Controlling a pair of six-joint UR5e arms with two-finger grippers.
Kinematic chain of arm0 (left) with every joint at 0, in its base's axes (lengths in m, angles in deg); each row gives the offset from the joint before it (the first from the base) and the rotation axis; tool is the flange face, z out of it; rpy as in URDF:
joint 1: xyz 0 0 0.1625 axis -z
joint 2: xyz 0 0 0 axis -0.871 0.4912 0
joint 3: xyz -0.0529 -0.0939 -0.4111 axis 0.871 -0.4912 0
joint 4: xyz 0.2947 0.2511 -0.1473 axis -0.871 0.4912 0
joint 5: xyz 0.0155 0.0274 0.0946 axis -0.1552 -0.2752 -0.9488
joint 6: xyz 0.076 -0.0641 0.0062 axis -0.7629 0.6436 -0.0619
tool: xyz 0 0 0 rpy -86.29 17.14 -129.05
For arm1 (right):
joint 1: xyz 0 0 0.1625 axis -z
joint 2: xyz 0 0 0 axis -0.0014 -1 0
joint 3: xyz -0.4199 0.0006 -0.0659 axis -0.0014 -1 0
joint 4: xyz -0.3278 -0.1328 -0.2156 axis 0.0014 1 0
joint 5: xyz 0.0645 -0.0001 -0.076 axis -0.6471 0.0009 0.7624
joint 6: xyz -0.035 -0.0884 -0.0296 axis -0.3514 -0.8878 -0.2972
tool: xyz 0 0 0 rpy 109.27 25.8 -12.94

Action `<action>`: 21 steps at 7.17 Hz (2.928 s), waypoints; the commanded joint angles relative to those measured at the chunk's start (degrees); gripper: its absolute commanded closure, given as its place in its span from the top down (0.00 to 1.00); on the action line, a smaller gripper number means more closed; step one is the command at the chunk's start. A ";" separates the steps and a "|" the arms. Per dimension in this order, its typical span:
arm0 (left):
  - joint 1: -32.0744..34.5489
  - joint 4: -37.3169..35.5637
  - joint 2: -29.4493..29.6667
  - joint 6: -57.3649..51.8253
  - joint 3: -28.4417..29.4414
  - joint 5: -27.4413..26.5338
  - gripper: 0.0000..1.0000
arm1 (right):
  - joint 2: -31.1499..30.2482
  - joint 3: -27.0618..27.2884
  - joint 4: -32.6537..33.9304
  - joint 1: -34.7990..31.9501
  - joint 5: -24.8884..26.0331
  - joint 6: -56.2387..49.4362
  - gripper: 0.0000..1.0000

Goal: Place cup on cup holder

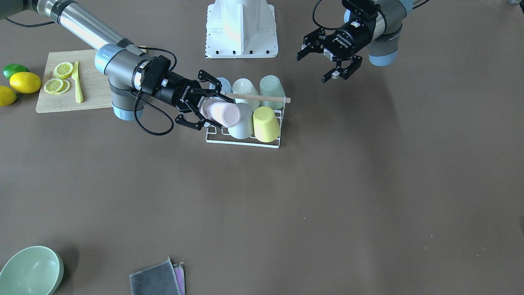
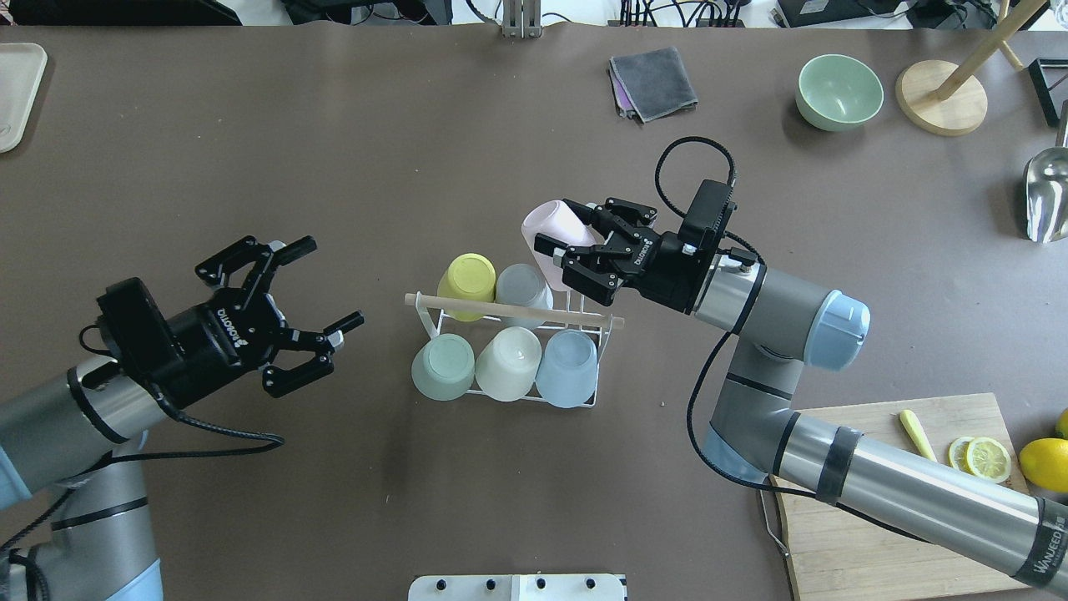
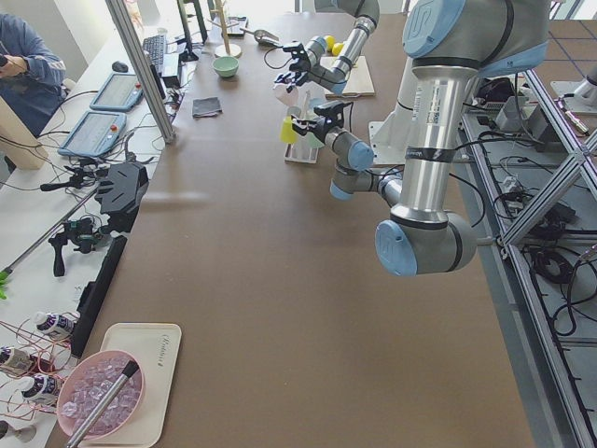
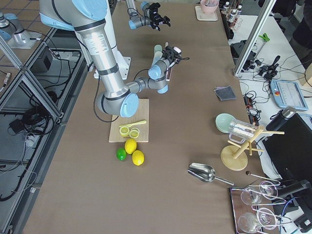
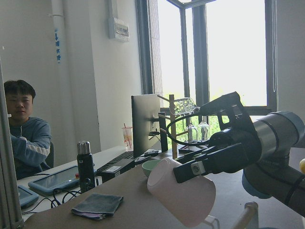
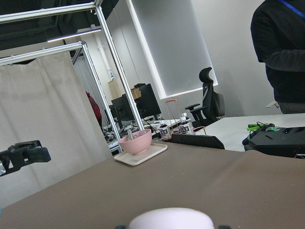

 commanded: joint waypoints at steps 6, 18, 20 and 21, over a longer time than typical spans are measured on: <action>10.77 -32.70 -7.91 9.92 -6.47 -9.72 0.97 | -0.84 -1.32 -4.06 1.16 -0.21 -0.03 0.00; 54.84 -83.36 -2.64 23.76 -6.30 54.49 0.98 | 0.21 0.16 19.51 -12.81 0.23 0.93 1.00; 62.42 -95.67 -2.72 23.49 -5.95 59.71 0.98 | -0.40 3.92 31.99 -15.27 -0.20 0.94 1.00; 62.71 -98.16 -3.25 23.32 -5.77 59.29 0.98 | -1.54 9.08 44.24 -16.15 -1.34 0.94 1.00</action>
